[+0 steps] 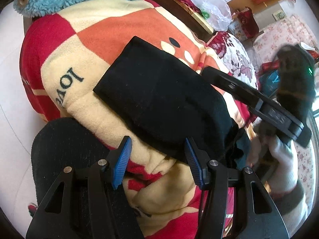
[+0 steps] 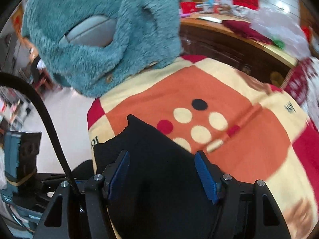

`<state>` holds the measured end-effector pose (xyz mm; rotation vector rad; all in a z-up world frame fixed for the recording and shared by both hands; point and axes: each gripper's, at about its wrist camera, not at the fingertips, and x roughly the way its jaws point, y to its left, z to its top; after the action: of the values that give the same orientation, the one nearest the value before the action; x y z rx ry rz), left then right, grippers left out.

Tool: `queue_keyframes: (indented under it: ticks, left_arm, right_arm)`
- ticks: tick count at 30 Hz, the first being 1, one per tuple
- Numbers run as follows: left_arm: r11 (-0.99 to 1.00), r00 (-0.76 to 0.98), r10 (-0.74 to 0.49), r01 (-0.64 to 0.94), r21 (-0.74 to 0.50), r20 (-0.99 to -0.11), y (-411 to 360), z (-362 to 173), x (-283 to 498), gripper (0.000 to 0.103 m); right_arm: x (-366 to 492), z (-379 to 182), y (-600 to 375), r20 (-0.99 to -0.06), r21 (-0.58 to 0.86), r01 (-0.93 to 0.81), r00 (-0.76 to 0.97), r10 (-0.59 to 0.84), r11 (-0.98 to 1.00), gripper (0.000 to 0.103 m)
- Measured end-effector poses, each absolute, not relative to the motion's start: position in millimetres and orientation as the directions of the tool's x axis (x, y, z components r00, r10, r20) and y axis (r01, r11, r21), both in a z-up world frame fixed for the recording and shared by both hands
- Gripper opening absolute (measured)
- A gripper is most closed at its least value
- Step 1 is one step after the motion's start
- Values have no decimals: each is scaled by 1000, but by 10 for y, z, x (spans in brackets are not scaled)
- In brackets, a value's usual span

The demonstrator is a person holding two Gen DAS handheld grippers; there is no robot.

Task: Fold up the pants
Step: 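Close the left gripper on the black pants edge while the right gripper grasps it, then lift the pants edge with both grippers and fold it over the stack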

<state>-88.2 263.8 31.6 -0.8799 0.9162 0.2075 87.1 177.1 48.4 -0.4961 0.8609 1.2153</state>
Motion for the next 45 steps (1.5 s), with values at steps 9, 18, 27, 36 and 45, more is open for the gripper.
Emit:
queue_keyframes:
  ticks: [9, 18, 27, 36, 45]
  left_arm:
    - [610, 638, -220, -500, -615, -738, 2702, 297, -892, 53]
    - [638, 639, -210, -484, -600, -740, 2716, 310, -848, 54]
    - [684, 648, -147, -479, -550, -747, 2924, 326, -792, 54]
    - [713, 693, -143, -422, -559, -706, 2966, 321, -611, 49]
    - [797, 785, -112, -295, -526, -609, 2753, 911, -680, 20]
  right_arm:
    - [951, 219, 2386, -857, 80, -991, -13, 515, 108, 65]
    - [871, 9, 2609, -888, 131, -990, -140, 439, -52, 21]
    - [917, 381, 2222, -772, 245, -969, -216, 598, -34, 18]
    - [922, 447, 2172, -756, 273, -962, -228, 613, -22, 18]
    - [923, 734, 1915, -685, 292, -956, -200, 701, 13, 18]
